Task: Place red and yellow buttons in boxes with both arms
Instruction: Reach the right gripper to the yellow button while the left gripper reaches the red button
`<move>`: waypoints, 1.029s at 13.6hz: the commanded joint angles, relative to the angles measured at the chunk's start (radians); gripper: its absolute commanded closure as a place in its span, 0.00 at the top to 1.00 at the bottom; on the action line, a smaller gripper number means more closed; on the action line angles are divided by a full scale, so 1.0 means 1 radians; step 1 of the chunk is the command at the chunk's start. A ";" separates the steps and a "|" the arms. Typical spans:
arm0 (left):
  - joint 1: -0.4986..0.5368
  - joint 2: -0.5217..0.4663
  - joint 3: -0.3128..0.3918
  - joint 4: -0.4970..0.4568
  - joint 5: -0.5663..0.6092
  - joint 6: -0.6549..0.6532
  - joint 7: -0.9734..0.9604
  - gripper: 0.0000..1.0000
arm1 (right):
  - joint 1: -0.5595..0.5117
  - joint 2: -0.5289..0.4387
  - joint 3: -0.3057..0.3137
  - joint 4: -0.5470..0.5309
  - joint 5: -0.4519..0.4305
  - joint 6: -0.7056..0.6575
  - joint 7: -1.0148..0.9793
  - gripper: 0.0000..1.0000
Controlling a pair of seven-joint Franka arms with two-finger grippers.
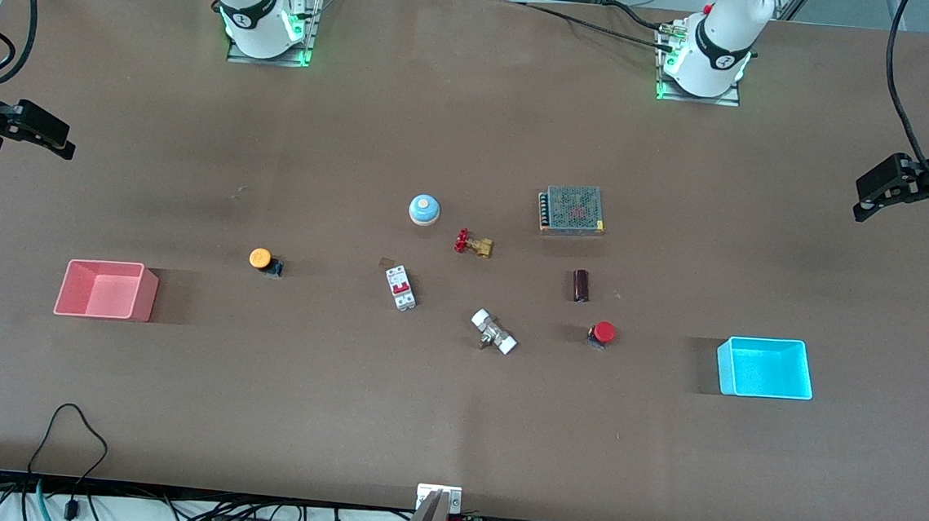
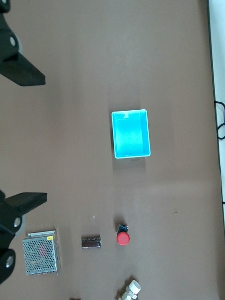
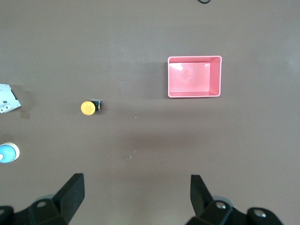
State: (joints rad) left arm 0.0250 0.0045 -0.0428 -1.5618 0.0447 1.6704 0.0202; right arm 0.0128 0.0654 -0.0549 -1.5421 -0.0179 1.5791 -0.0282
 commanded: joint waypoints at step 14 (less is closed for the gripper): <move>-0.045 0.248 -0.143 0.042 0.003 -0.011 -0.132 1.00 | 0.077 0.243 0.015 -0.154 0.085 0.292 0.011 1.00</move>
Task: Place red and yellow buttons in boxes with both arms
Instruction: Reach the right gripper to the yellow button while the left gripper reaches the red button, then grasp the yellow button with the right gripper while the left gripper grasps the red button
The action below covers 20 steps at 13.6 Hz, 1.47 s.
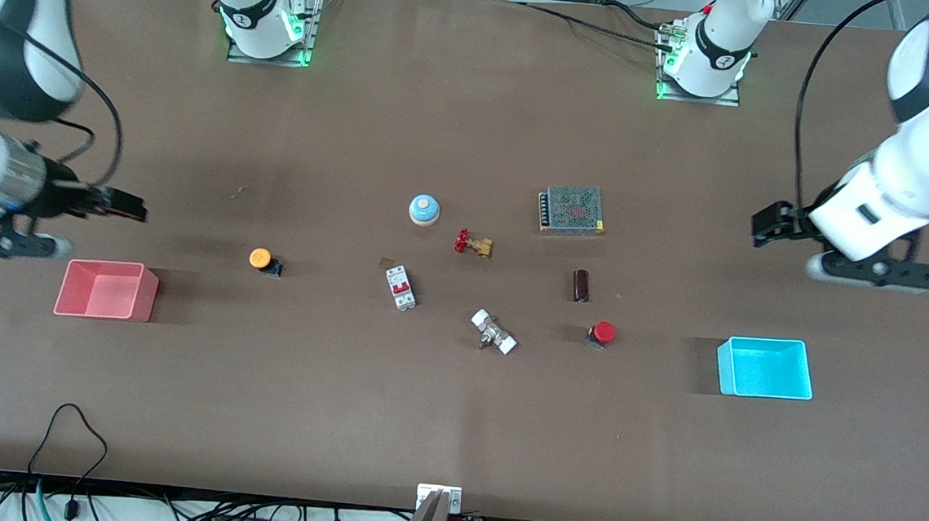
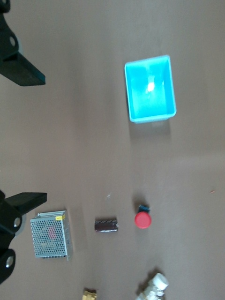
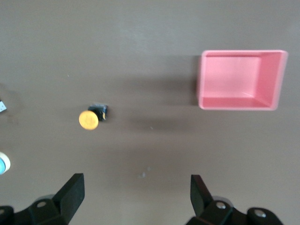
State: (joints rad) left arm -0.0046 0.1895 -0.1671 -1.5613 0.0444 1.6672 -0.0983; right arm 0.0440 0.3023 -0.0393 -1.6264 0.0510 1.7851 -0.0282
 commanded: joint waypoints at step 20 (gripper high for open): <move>-0.198 0.550 -0.014 0.076 -0.001 0.565 -0.360 1.00 | 0.197 0.253 -0.001 -0.165 0.020 0.335 0.090 1.00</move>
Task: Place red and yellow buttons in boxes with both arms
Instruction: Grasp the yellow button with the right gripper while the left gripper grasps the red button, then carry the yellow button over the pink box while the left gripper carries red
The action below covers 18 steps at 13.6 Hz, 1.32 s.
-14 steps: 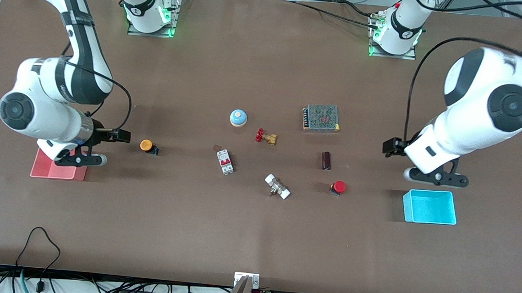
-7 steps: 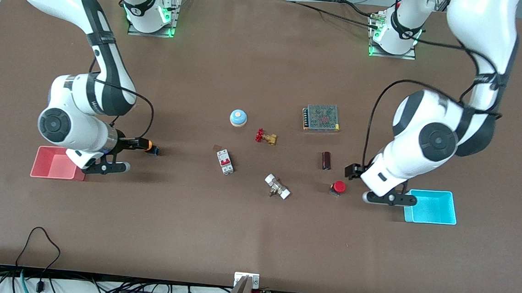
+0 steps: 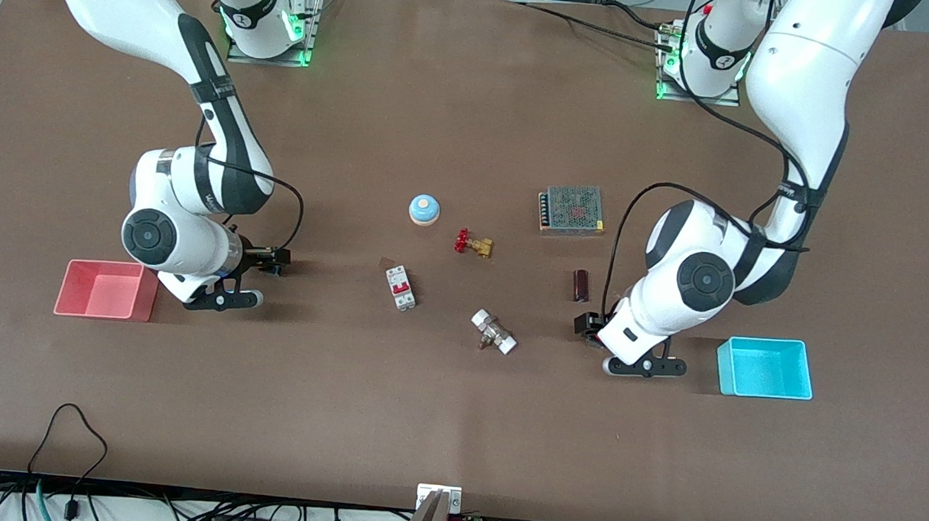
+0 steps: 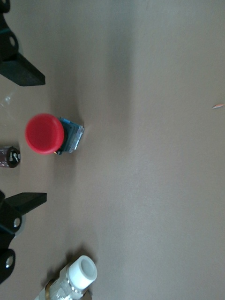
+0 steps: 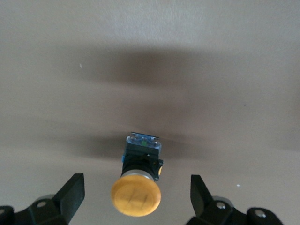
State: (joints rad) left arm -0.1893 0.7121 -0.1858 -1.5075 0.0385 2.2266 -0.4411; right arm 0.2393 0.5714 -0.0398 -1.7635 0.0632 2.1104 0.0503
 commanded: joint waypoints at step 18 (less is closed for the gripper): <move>0.008 0.009 0.019 0.006 0.012 -0.005 -0.002 0.23 | -0.006 0.012 -0.002 -0.019 0.015 0.022 0.013 0.70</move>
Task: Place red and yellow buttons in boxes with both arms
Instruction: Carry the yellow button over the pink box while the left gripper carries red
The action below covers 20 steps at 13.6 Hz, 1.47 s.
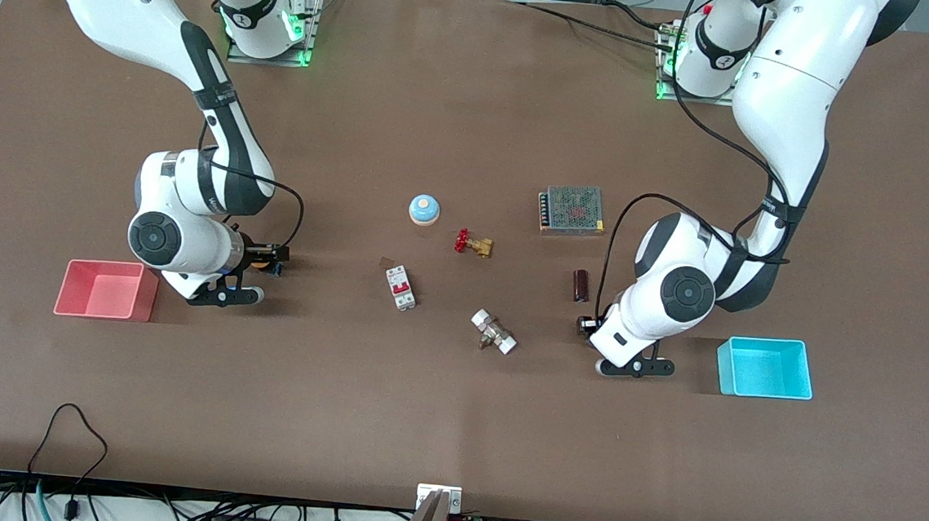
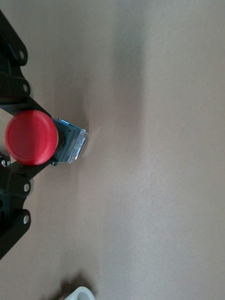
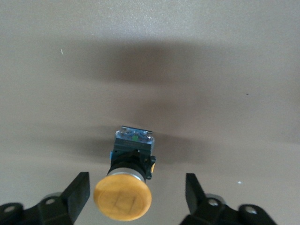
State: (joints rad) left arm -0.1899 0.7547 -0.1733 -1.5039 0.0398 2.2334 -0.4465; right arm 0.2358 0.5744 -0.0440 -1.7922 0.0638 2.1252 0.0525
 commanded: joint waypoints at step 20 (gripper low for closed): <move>0.405 -0.138 0.009 0.017 0.011 -0.193 0.719 0.23 | -0.173 -0.008 -0.158 0.413 -0.113 -0.399 -0.230 0.30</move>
State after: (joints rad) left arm 0.1994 0.6148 -0.1567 -1.4860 0.0403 2.0453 0.2310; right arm 0.0732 0.5321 -0.1925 -1.4024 -0.0120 1.7360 -0.1335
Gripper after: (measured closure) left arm 0.634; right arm 0.595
